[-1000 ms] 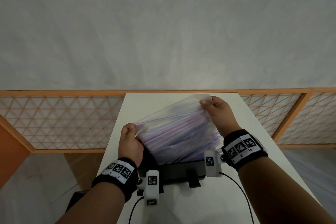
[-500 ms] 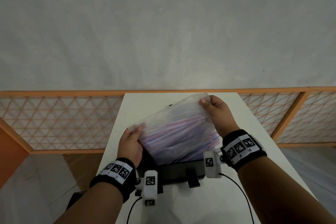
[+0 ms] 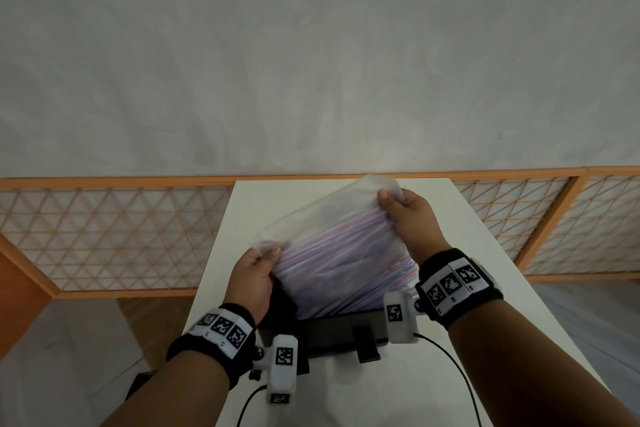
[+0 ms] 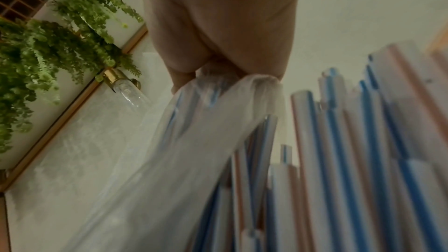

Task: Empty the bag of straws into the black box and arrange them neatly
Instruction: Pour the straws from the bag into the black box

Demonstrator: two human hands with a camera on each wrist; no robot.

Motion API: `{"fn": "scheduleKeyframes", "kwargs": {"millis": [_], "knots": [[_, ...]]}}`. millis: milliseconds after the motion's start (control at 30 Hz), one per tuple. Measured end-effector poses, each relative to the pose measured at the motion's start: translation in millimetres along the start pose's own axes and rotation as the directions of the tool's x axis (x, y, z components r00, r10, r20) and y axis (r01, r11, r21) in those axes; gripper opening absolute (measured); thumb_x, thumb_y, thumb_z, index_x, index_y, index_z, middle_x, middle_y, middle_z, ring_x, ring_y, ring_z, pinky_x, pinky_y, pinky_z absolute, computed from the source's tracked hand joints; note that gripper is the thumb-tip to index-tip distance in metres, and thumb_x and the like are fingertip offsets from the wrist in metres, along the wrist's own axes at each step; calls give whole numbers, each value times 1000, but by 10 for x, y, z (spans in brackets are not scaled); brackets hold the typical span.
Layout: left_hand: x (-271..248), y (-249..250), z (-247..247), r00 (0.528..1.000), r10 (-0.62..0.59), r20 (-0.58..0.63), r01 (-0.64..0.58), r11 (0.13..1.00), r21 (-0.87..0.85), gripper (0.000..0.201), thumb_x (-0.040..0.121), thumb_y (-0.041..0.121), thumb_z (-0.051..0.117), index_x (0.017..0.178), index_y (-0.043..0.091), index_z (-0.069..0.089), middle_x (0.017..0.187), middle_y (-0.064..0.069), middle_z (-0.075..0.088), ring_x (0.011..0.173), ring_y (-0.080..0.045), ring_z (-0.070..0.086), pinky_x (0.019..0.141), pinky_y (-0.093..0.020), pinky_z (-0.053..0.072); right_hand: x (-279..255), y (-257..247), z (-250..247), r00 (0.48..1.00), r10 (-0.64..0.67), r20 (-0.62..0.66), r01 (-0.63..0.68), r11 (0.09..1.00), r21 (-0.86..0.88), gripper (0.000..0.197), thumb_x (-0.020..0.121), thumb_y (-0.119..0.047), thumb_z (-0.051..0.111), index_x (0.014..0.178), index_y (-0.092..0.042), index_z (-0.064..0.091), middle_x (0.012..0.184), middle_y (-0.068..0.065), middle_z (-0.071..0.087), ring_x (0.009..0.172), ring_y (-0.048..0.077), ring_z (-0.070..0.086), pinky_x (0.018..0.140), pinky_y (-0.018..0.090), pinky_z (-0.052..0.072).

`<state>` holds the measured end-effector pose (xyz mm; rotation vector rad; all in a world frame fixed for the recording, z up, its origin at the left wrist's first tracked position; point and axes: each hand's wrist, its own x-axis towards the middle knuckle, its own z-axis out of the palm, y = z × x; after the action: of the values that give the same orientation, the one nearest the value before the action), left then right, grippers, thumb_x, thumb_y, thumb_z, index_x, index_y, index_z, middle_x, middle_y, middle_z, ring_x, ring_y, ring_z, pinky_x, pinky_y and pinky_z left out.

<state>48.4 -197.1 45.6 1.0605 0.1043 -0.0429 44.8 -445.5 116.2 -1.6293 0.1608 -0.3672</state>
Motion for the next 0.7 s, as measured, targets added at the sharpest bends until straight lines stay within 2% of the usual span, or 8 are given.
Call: {"fn": "scheduleKeyframes", "kwargs": {"millis": [100, 167, 233, 333, 433, 500, 600, 700], "knots": [[28, 32, 11, 999, -28, -34, 29, 999, 24, 7, 85, -3, 56, 87, -1, 63, 87, -15, 68, 84, -27, 63, 83, -40, 51, 17, 38, -49, 1000, -5, 14, 5, 1000, 4, 38, 79, -44, 72, 97, -11, 67, 95, 10, 72, 88, 23, 67, 80, 46, 53], [48, 68, -2, 999, -3, -33, 4, 999, 33, 8, 81, -5, 61, 88, -1, 60, 86, -14, 66, 83, -28, 63, 75, -37, 52, 0, 55, -90, 995, 21, 93, -18, 999, -39, 47, 70, -43, 80, 106, -16, 66, 102, 4, 72, 96, 21, 67, 84, 41, 54], [77, 96, -20, 1000, 21, 6, -21, 999, 27, 25, 75, -3, 68, 95, -3, 54, 95, -19, 62, 91, -33, 60, 76, -40, 51, -18, 86, -109, 991, 44, 128, -26, 990, -142, 42, 74, -34, 79, 108, -14, 66, 101, 2, 71, 95, 18, 66, 84, 35, 52], [85, 135, 2, 995, -21, 96, 19, 1000, 19, 45, 73, 1, 71, 112, -7, 50, 110, -23, 60, 103, -36, 59, 84, -42, 50, -16, 98, -94, 999, 26, 31, -21, 991, -135, 24, 81, -25, 75, 99, -11, 67, 90, 0, 71, 85, 15, 66, 72, 26, 50], [24, 162, 48, 986, -110, 126, 92, 986, 142, 29, 87, 1, 56, 116, -1, 54, 109, -21, 63, 101, -32, 61, 88, -40, 51, 4, 104, -84, 997, 54, -57, -52, 998, 23, 20, 84, -23, 72, 95, -8, 68, 89, 3, 71, 85, 20, 67, 68, 27, 50], [1, 163, 51, 986, -105, 129, 75, 973, 219, 22, 90, 2, 53, 111, 0, 58, 104, -19, 65, 96, -30, 62, 87, -39, 51, 7, 92, -92, 994, 73, -77, -66, 993, 94, 17, 85, -22, 70, 94, -8, 69, 92, 6, 72, 87, 22, 68, 71, 31, 52], [20, 189, 61, 990, -106, 88, 84, 972, 218, 9, 86, -2, 57, 90, -2, 64, 88, -17, 67, 84, -28, 64, 75, -33, 56, -8, 56, -118, 994, 99, -46, -89, 978, 189, 19, 85, -19, 69, 99, -6, 69, 96, 9, 73, 89, 23, 70, 72, 32, 54], [50, 208, 69, 991, -114, 67, 100, 978, 183, 8, 83, -7, 57, 82, -2, 62, 84, -17, 65, 78, -27, 64, 71, -33, 55, -29, 68, -152, 995, 104, -10, -102, 986, 129, 22, 81, -21, 74, 98, -8, 69, 94, 6, 74, 90, 22, 69, 74, 34, 55]]}}
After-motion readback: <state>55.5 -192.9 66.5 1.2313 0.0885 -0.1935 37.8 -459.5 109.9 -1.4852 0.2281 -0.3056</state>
